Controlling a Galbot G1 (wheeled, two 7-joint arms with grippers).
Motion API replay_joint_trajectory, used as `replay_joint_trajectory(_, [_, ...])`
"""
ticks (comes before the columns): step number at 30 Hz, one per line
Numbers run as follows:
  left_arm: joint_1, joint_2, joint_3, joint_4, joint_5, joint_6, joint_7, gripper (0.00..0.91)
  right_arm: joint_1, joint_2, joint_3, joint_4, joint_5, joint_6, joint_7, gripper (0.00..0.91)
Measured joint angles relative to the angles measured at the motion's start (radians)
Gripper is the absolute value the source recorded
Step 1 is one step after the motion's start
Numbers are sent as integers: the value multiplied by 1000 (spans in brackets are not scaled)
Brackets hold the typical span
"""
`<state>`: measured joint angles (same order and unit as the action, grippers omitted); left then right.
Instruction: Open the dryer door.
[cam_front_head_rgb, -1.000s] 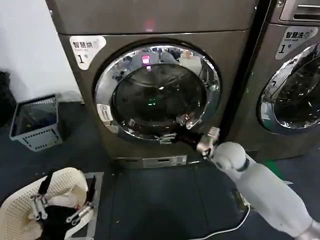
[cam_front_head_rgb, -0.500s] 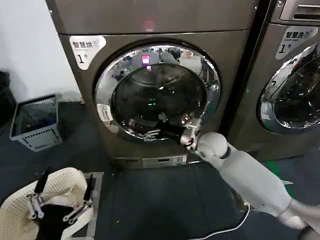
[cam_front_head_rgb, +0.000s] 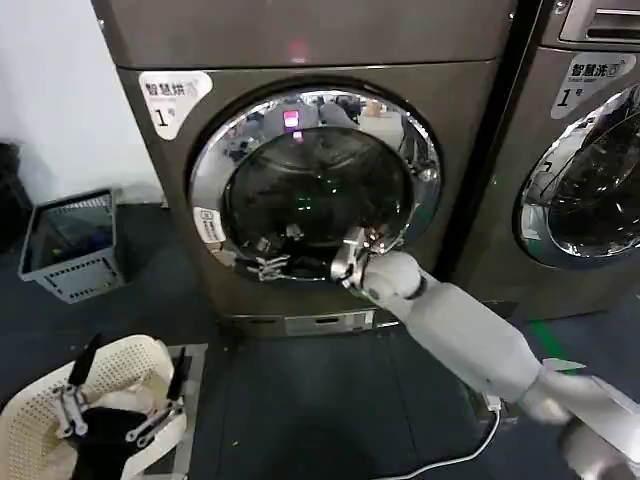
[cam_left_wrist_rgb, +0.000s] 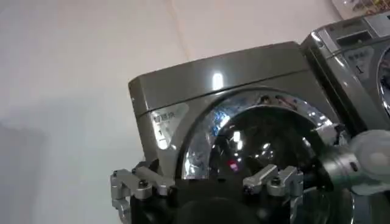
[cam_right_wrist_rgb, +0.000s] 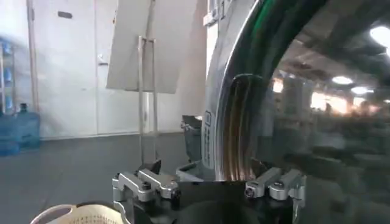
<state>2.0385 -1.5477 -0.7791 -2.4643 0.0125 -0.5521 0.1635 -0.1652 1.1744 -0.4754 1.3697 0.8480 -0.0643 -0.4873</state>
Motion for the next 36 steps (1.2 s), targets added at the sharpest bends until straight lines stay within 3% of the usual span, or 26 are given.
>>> replay_joint_trajectory(27, [-6,3,-3,-5,-6,8,1,907,75,140,-53,-157,1,0,-65,907])
replay_joint_trajectory(36, [-37,18,-34,4,-52,55,22,907,88,147,-70,-178,1,3,-104,907])
